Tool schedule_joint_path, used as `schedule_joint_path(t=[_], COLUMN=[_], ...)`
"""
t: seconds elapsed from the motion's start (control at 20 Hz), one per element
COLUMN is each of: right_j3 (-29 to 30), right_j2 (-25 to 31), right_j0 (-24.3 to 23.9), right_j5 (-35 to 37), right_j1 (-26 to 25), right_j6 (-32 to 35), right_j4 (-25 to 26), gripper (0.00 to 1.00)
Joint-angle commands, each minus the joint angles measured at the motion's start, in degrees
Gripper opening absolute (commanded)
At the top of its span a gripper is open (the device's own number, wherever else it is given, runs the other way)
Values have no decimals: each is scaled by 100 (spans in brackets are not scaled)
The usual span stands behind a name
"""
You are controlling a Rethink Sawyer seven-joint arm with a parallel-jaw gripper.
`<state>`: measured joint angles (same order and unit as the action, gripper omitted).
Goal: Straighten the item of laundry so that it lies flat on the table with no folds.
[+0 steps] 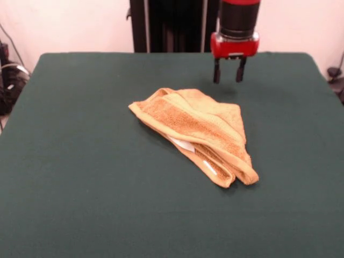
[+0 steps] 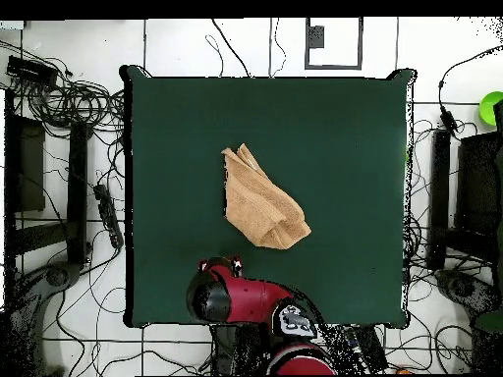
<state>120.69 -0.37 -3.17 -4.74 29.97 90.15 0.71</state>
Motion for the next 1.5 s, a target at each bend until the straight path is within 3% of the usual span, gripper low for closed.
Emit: schedule_joint_path(t=[0.05,0.25,0.8,1.5], right_j3=[-437,-404,-526,-734], right_j2=[482,423,287,553], right_j0=[-40,32,103,-303], right_j5=[-324,-123,1252,1950], right_j1=[-232,-125,604,887], right_j6=[953,967,749,348], right_j4=[129,68,-172,192], gripper=[100,100,100,100])
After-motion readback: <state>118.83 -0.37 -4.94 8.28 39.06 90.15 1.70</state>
